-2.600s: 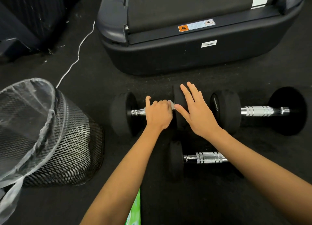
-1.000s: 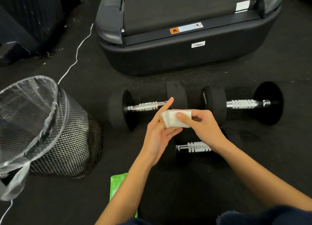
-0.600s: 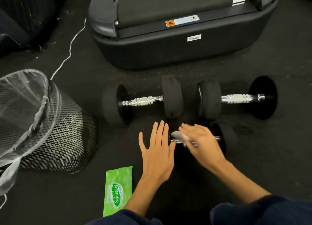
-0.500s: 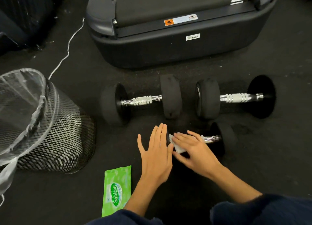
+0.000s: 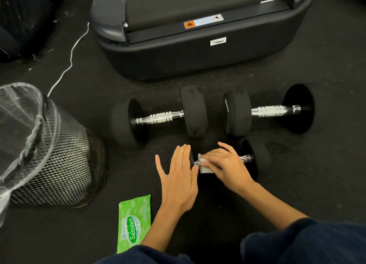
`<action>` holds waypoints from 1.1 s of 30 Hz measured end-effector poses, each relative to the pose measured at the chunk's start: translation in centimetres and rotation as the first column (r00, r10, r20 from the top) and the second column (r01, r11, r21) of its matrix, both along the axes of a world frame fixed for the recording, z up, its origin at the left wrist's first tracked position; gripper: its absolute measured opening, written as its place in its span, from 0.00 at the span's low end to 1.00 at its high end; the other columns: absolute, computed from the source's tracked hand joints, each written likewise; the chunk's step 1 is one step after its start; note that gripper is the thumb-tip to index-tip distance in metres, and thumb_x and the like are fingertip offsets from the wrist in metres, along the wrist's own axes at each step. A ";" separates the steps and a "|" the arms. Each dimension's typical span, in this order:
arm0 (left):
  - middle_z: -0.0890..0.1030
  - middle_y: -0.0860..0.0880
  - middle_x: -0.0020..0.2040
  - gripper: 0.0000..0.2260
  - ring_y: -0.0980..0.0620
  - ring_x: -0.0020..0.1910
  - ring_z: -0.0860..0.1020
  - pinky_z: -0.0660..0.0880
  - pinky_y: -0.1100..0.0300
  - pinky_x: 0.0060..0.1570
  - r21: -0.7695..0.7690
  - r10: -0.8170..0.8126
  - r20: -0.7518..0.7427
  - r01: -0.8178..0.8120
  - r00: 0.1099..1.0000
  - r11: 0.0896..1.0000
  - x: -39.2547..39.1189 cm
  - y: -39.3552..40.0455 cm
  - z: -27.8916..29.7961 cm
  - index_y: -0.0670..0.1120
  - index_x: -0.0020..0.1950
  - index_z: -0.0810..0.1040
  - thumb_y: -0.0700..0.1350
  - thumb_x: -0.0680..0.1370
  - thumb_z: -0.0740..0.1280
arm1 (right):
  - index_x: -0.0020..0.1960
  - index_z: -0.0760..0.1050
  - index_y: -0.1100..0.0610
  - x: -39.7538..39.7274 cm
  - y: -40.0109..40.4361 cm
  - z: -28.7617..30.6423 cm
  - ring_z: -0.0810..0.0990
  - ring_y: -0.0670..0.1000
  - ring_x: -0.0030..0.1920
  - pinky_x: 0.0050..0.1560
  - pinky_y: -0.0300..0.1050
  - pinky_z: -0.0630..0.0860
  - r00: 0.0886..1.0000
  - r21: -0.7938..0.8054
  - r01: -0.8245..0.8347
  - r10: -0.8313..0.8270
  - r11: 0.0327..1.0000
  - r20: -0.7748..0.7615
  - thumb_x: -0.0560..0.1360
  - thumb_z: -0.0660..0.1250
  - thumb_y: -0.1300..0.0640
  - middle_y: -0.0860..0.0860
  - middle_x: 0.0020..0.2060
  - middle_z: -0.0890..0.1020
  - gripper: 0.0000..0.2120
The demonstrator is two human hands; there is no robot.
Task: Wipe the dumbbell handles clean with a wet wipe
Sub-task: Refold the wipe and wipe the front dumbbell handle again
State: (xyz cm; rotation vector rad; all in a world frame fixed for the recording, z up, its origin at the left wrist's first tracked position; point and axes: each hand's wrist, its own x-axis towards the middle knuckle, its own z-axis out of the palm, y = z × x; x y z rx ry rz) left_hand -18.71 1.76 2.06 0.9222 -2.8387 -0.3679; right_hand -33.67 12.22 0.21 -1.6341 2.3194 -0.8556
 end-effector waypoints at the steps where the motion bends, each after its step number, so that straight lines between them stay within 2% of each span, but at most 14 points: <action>1: 0.61 0.54 0.78 0.26 0.57 0.78 0.54 0.38 0.38 0.74 0.000 0.006 0.001 -0.006 1.000 1.000 -0.1 0.0 0.0 0.49 0.79 0.56 0.56 0.82 0.42 | 0.58 0.82 0.49 -0.1 0.4 -0.3 0.80 0.43 0.58 0.75 0.40 0.52 0.999 -0.031 0.037 -0.036 0.999 0.009 0.76 0.65 0.49 0.44 0.53 0.84 0.13; 5: 0.60 0.55 0.78 0.25 0.58 0.78 0.53 0.38 0.38 0.74 0.009 0.012 0.006 -0.012 1.000 1.000 0.0 0.3 0.0 0.49 0.79 0.56 0.55 0.82 0.43 | 0.58 0.82 0.50 1.1 0.0 -0.7 0.79 0.47 0.61 0.75 0.46 0.52 0.997 -0.017 0.045 -0.046 0.999 -0.055 0.71 0.75 0.54 0.45 0.54 0.85 0.15; 8: 0.61 0.54 0.77 0.24 0.57 0.78 0.54 0.37 0.38 0.73 -0.003 0.010 0.004 -0.010 1.000 1.000 0.0 0.4 0.1 0.49 0.78 0.56 0.54 0.83 0.45 | 0.57 0.82 0.49 1.2 -1.0 -0.5 0.78 0.48 0.60 0.74 0.46 0.50 0.995 0.006 0.028 -0.028 1.000 -0.096 0.73 0.72 0.52 0.43 0.51 0.85 0.12; 9: 0.61 0.54 0.77 0.24 0.57 0.78 0.54 0.36 0.38 0.73 -0.004 0.010 0.009 -0.010 1.000 1.000 -0.1 0.2 0.2 0.49 0.78 0.56 0.54 0.83 0.45 | 0.56 0.83 0.47 0.7 -1.1 -0.5 0.78 0.47 0.59 0.74 0.43 0.49 0.996 0.000 0.066 -0.066 0.998 -0.054 0.75 0.68 0.49 0.42 0.50 0.85 0.10; 11: 0.60 0.55 0.77 0.25 0.58 0.78 0.53 0.35 0.39 0.73 0.002 0.018 0.007 -0.018 1.000 1.000 -0.1 0.2 0.2 0.50 0.79 0.56 0.55 0.82 0.44 | 0.55 0.83 0.45 -0.2 -0.7 -0.3 0.77 0.46 0.59 0.74 0.40 0.46 0.990 0.008 0.142 -0.142 0.990 0.008 0.77 0.62 0.43 0.42 0.48 0.85 0.14; 15: 0.60 0.56 0.78 0.25 0.59 0.78 0.52 0.34 0.40 0.73 0.047 0.018 -0.020 -0.017 1.000 0.999 0.0 0.3 0.3 0.51 0.79 0.56 0.55 0.82 0.45 | 0.61 0.80 0.45 0.2 0.1 -0.7 0.75 0.44 0.63 0.75 0.45 0.49 0.997 0.037 0.067 -0.065 0.997 -0.046 0.75 0.69 0.47 0.40 0.55 0.83 0.15; 18: 0.58 0.57 0.78 0.25 0.61 0.78 0.50 0.32 0.41 0.73 0.067 0.028 -0.014 -0.028 1.000 0.997 -0.2 0.1 0.2 0.53 0.79 0.54 0.56 0.82 0.43 | 0.61 0.80 0.45 0.0 -0.8 -0.3 0.76 0.42 0.62 0.77 0.47 0.51 0.998 0.052 0.030 -0.033 0.998 0.050 0.76 0.67 0.45 0.41 0.56 0.83 0.15; 21: 0.58 0.57 0.78 0.25 0.60 0.78 0.51 0.33 0.39 0.73 0.053 0.030 -0.012 -0.029 0.999 0.998 -0.2 0.0 0.3 0.52 0.79 0.54 0.56 0.83 0.43 | 0.60 0.81 0.47 -0.6 -1.5 0.2 0.78 0.40 0.59 0.75 0.50 0.60 0.987 0.035 -0.006 0.000 0.999 0.159 0.77 0.66 0.46 0.43 0.55 0.84 0.13; 23: 0.58 0.56 0.78 0.25 0.60 0.78 0.51 0.34 0.39 0.73 0.048 0.029 -0.012 -0.029 1.000 0.998 -0.1 0.1 0.2 0.52 0.79 0.54 0.56 0.82 0.43 | 0.61 0.80 0.50 -0.1 -0.6 -0.3 0.78 0.41 0.61 0.74 0.50 0.65 0.995 -0.023 -0.039 0.042 0.999 0.095 0.77 0.69 0.53 0.46 0.58 0.83 0.13; 25: 0.58 0.56 0.78 0.25 0.60 0.78 0.51 0.34 0.39 0.73 0.052 0.030 -0.012 -0.029 0.999 0.998 -0.1 0.1 0.1 0.52 0.79 0.53 0.56 0.82 0.43 | 0.65 0.78 0.54 1.1 0.8 -1.3 0.76 0.45 0.66 0.72 0.51 0.67 0.996 -0.053 -0.094 0.094 0.994 -0.003 0.74 0.72 0.60 0.49 0.63 0.80 0.19; 28: 0.58 0.56 0.78 0.25 0.60 0.78 0.51 0.34 0.39 0.73 0.057 0.030 -0.012 -0.029 0.999 0.998 -0.1 0.1 0.1 0.52 0.79 0.53 0.55 0.82 0.42 | 0.68 0.76 0.55 1.7 1.8 -2.1 0.71 0.46 0.71 0.73 0.53 0.66 0.993 -0.091 -0.119 0.120 0.989 0.003 0.73 0.72 0.66 0.50 0.67 0.77 0.24; 30: 0.58 0.56 0.78 0.25 0.60 0.78 0.51 0.33 0.39 0.73 0.054 0.032 -0.017 -0.031 0.999 0.998 -0.2 0.1 0.2 0.52 0.79 0.54 0.55 0.82 0.43 | 0.67 0.76 0.54 1.7 2.2 -2.1 0.71 0.47 0.71 0.74 0.54 0.64 0.996 -0.120 -0.076 0.071 0.990 -0.045 0.73 0.70 0.64 0.49 0.67 0.77 0.22; 33: 0.58 0.56 0.78 0.25 0.60 0.78 0.51 0.34 0.39 0.73 0.049 0.034 -0.022 -0.033 0.999 0.998 -0.1 0.2 0.1 0.51 0.79 0.54 0.55 0.82 0.43 | 0.66 0.77 0.55 2.6 2.6 -1.8 0.72 0.50 0.70 0.75 0.55 0.59 0.988 -0.146 0.012 -0.035 0.989 -0.152 0.77 0.64 0.54 0.49 0.65 0.79 0.18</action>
